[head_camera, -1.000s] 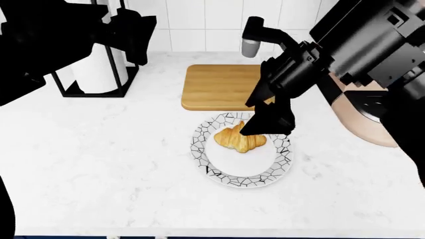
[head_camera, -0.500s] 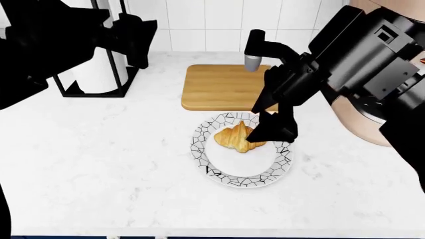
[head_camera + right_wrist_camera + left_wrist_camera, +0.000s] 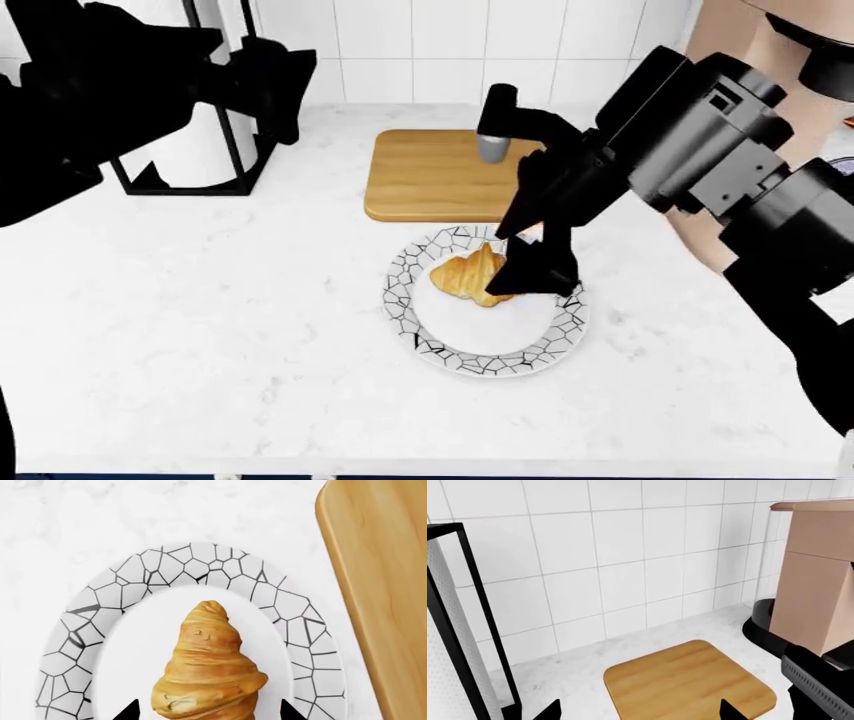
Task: From the different types of pastries on the counter, select a croissant and place it on the cutting board. Then retrieve a jar of jam from the cabinet and place it alongside the croissant on the cutting board.
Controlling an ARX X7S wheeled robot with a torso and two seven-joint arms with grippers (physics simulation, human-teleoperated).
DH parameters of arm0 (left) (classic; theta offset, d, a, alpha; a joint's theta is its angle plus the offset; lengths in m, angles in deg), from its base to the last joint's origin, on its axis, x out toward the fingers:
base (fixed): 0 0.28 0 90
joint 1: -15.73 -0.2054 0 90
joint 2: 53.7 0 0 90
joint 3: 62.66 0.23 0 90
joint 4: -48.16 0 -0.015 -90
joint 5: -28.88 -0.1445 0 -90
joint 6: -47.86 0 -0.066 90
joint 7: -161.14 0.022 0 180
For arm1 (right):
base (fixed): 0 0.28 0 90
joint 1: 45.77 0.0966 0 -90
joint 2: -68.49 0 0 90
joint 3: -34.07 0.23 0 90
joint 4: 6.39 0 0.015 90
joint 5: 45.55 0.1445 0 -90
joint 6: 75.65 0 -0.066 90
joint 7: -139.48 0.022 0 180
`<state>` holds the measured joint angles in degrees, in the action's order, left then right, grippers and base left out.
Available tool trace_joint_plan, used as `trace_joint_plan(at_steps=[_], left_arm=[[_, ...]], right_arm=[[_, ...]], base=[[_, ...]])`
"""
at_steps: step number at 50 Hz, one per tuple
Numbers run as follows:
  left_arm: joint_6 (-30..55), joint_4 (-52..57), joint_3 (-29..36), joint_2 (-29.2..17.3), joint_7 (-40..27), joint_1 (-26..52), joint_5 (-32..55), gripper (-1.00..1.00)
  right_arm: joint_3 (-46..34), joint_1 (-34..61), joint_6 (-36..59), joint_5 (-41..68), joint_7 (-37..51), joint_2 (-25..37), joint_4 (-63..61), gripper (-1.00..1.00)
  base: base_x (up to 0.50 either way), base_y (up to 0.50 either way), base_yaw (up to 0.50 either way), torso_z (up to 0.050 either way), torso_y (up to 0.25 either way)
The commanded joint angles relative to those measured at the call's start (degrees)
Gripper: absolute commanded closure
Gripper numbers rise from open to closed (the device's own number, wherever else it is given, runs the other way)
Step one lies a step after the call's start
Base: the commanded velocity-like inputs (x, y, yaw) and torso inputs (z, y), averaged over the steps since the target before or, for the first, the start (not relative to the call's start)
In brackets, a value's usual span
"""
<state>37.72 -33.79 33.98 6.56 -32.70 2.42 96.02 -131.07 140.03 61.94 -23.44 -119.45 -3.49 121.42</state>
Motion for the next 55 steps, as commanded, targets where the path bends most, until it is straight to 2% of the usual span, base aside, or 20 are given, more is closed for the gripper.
trace_joint_plan(at_steps=[1, 16, 17, 29, 47, 55], left_arm=[[-1.13, -0.53, 0.78, -0.46, 0.47, -0.42, -0.19, -1.00], [-2.03, -0.84, 1.35, -1.03, 0.63, -1.06, -0.06, -1.00], [-2.04, -0.82, 1.34, -1.05, 0.57, -1.10, 0.01, -1.00], [-1.74, -0.69, 1.42, -1.32, -0.28, -0.86, 0.89, -1.00], [-1.37, -0.09, 1.13, -1.44, -1.74, -0.38, 2.78, -1.00], [-0.42, 0.53, -0.08, -1.45, -3.59, -0.01, 5.05, -1.00]], right_arm=[[-0.95, -1.45, -2.60, -0.64, 0.19, -2.05, 3.89, -1.00], [-1.49, -2.18, -2.89, -0.33, 0.25, -2.07, 4.00, -1.00], [-1.52, -2.16, -2.96, -0.33, 0.21, -2.14, 4.10, 1.00], [-1.20, -1.74, -3.25, 0.10, 0.57, -1.75, 3.71, 1.00], [2.11, 2.38, -0.36, 2.78, 1.72, 1.04, -3.71, 1.00], [4.16, 5.21, -2.39, 2.78, 2.03, -0.09, 1.26, 1.00]], base=[[0.00, 0.00, 0.00, 0.000, 0.000], [0.00, 0.00, 0.00, 0.000, 0.000], [0.00, 0.00, 0.00, 0.000, 0.000], [0.00, 0.00, 0.00, 0.000, 0.000], [0.00, 0.00, 0.00, 0.000, 0.000], [0.00, 0.00, 0.00, 0.000, 0.000]])
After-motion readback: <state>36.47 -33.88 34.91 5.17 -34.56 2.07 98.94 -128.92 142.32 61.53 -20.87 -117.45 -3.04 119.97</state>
